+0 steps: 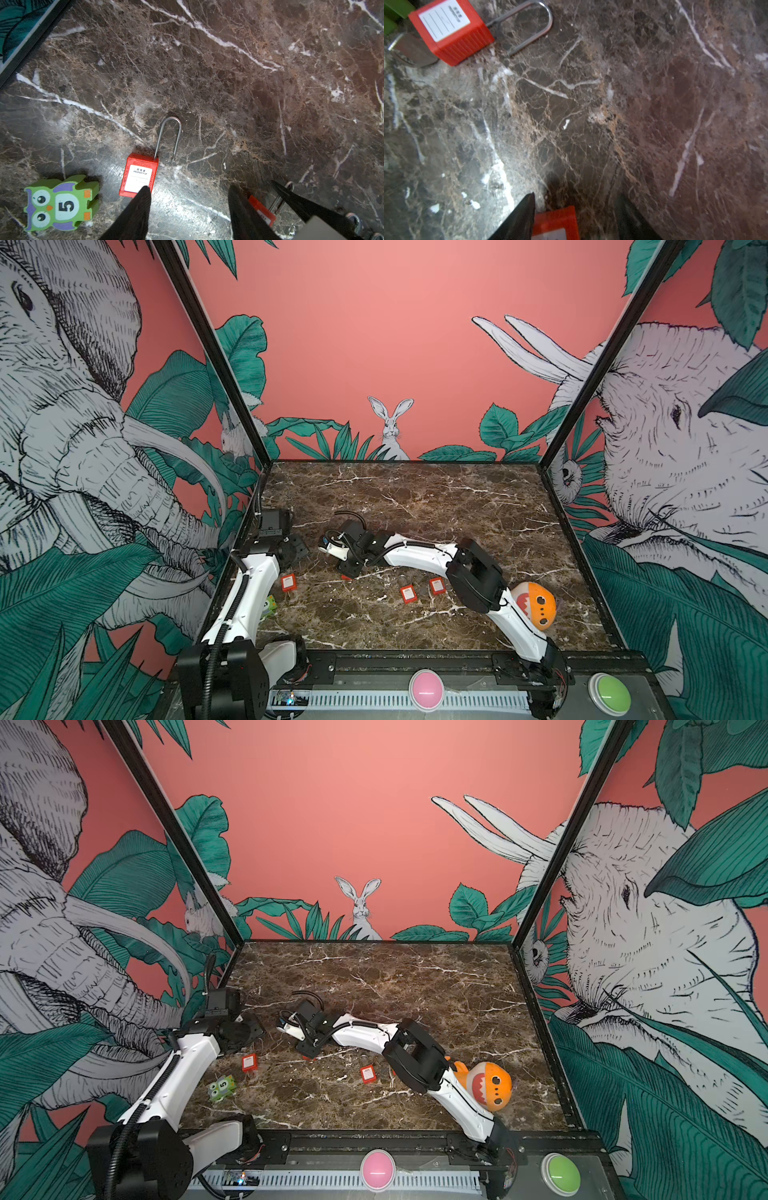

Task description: Lock with the key

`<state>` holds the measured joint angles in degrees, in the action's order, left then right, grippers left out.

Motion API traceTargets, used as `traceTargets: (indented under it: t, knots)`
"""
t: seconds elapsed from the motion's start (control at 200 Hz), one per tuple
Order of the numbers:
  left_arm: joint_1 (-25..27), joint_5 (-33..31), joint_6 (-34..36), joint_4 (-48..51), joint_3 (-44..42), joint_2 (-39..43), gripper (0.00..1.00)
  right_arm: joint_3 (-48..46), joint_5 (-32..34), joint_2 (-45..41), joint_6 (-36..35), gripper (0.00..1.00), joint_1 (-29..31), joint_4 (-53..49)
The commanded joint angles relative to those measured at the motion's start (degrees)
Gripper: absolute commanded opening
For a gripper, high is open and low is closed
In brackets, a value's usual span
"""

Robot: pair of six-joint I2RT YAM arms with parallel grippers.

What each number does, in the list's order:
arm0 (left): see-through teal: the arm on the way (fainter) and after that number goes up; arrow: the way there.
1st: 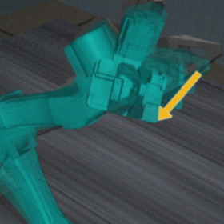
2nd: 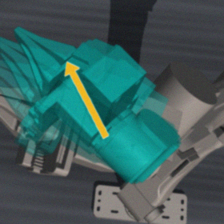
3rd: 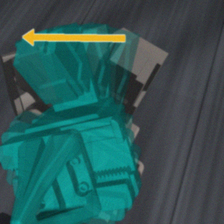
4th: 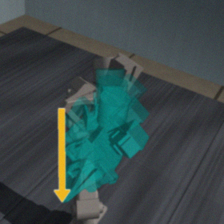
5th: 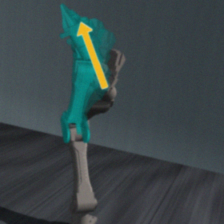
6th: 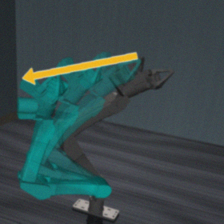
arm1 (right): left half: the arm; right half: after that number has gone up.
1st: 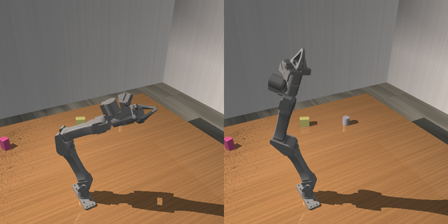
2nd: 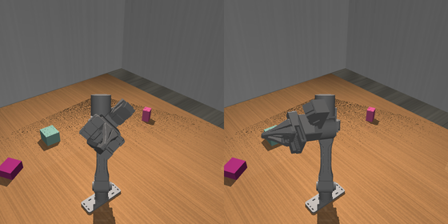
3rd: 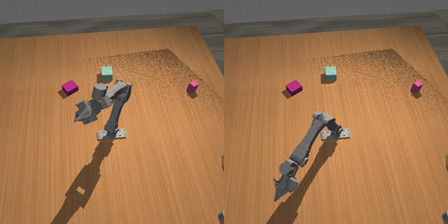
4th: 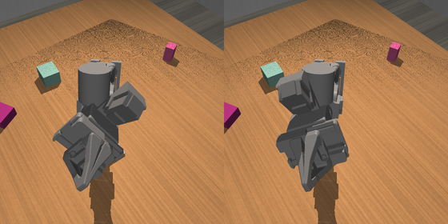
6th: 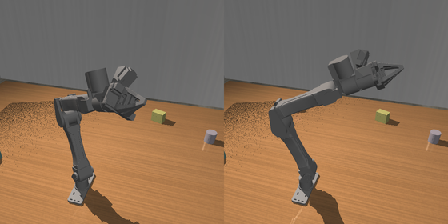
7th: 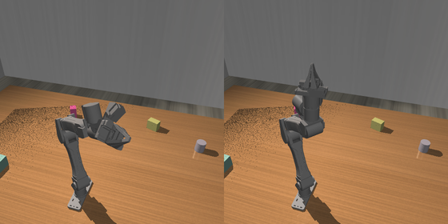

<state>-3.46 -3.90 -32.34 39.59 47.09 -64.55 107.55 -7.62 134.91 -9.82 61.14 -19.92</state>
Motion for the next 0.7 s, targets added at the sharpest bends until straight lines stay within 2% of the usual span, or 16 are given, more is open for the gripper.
traceTargets:
  t: [0.0, 0.15, 0.485, 0.635, 0.695]
  knots:
    - [-0.49, -1.15, 0.52, 1.63, 0.46, 0.76, 0.61, -0.67, 1.31, 0.49, -2.66, 0.61, 0.46, 1.06]
    - [-0.49, -0.70, 0.42, 1.37, 0.37, 0.34, 0.61, -3.71, 2.77, -2.14, -4.64, 0.61, 0.84, 0.57]
    - [-0.62, 1.16, -0.26, -0.22, -1.38, -0.13, 0.61, -16.49, 6.59, -13.97, -10.34, 0.61, 0.85, 0.87]
    - [-0.61, 2.46, -0.47, -1.40, -1.14, -0.66, 0.61, -19.75, 7.27, -17.48, -9.49, 0.66, 0.64, 1.64]
    - [-0.62, 3.35, -0.45, -1.95, -1.05, -0.87, 0.61, -20.28, 6.48, -17.81, -7.77, 0.71, 0.28, 1.48]
